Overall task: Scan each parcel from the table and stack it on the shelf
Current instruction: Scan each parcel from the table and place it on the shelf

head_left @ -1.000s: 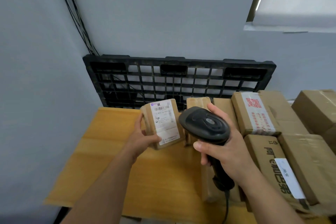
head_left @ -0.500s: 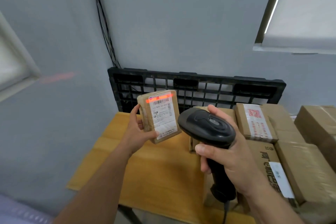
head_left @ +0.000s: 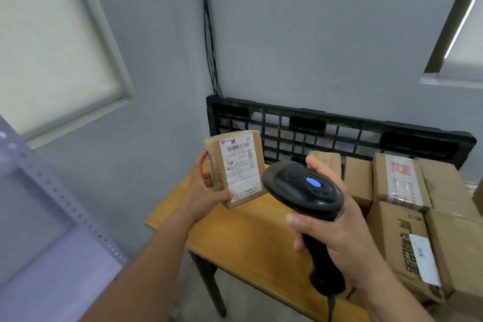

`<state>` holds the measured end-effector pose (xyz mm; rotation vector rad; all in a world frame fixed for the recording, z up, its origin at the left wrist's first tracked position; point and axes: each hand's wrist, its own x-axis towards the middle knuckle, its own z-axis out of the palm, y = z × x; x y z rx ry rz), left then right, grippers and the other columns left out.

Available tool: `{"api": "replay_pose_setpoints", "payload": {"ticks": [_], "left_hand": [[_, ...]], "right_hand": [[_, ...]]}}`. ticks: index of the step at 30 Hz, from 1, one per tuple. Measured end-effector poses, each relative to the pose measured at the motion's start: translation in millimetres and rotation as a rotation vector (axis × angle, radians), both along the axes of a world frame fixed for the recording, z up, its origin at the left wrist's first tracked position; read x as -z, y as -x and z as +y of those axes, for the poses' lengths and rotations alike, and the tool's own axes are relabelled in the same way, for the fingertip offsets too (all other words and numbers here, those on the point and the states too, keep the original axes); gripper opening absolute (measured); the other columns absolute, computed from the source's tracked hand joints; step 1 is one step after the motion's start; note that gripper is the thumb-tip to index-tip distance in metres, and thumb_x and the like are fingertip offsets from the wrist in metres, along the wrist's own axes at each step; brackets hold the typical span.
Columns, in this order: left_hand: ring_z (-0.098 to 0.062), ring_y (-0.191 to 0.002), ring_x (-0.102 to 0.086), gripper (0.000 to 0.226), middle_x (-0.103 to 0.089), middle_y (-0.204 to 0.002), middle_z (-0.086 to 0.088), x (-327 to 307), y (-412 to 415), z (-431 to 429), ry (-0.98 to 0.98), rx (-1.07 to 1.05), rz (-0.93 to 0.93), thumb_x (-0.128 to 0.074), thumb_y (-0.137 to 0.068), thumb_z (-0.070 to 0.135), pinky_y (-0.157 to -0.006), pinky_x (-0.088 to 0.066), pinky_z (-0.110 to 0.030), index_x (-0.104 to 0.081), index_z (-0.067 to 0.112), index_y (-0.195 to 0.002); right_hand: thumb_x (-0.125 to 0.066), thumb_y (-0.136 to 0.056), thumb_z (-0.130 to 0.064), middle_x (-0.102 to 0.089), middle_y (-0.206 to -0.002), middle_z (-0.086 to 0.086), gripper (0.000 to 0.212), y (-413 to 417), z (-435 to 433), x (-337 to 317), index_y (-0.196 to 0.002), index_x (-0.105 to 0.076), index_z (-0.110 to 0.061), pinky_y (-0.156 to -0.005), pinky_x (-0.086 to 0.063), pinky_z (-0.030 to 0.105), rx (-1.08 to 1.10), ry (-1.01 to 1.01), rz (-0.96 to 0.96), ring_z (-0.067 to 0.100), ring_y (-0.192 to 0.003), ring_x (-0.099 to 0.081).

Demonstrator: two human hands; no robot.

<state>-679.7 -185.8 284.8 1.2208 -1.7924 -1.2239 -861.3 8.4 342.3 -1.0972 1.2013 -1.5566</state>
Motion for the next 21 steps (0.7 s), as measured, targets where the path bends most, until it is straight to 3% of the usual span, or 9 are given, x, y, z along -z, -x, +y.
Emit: {"api": "replay_pose_setpoints", "payload": {"ticks": [6, 11, 14, 19, 21], "left_hand": [[-0.016, -0.115, -0.054, 0.105, -0.055, -0.124, -0.003, -24, -52, 26, 0.066, -0.168, 0.015, -0.081, -0.073, 0.012, -0.082, -0.046, -0.024, -0.012, 0.042, -0.147], [-0.008, -0.111, -0.057, 0.102, -0.057, -0.124, 0.002, -57, -107, 43, 0.193, -0.3, 0.038, -0.083, -0.069, 0.025, -0.096, -0.047, -0.038, -0.018, 0.045, -0.145], [-0.004, -0.109, -0.057, 0.098, -0.057, -0.119, 0.01, -76, -147, 53, 0.244, -0.378, 0.083, -0.08, -0.064, 0.031, -0.087, -0.048, -0.028, -0.024, 0.043, -0.143], [-0.002, -0.111, -0.054, 0.088, -0.054, -0.121, 0.01, -111, -225, 76, 0.339, -0.479, 0.079, -0.079, -0.077, 0.017, -0.076, -0.047, -0.014, -0.025, 0.043, -0.141], [-0.005, -0.112, -0.055, 0.085, -0.052, -0.121, 0.01, -125, -260, 87, 0.38, -0.526, 0.055, -0.078, -0.078, 0.017, -0.08, -0.049, -0.018, -0.024, 0.045, -0.138]], "right_hand": [[-0.086, -0.059, -0.015, -0.07, -0.099, 0.009, 0.093, -25, -7, -8, -0.13, -0.043, -0.057, -0.053, -0.055, 0.04, -0.06, 0.05, 0.072, 0.031, -0.056, -0.062], [-0.093, -0.055, -0.026, -0.067, -0.102, 0.013, 0.095, -59, -19, -18, -0.132, -0.046, -0.056, -0.052, -0.055, 0.037, -0.146, 0.108, 0.071, 0.033, -0.055, -0.062], [-0.086, -0.056, -0.016, -0.069, -0.098, 0.013, 0.095, -89, -27, -25, -0.134, -0.045, -0.051, -0.051, -0.052, 0.04, -0.206, 0.134, 0.076, 0.034, -0.053, -0.06], [-0.08, -0.054, -0.008, -0.07, -0.091, 0.011, 0.092, -161, -41, -42, -0.129, -0.048, -0.049, -0.049, -0.049, 0.043, -0.334, 0.166, 0.081, 0.034, -0.051, -0.057], [-0.079, -0.054, -0.007, -0.07, -0.086, 0.012, 0.09, -194, -46, -46, -0.128, -0.048, -0.048, -0.049, -0.049, 0.043, -0.391, 0.182, 0.081, 0.033, -0.05, -0.057]]}}
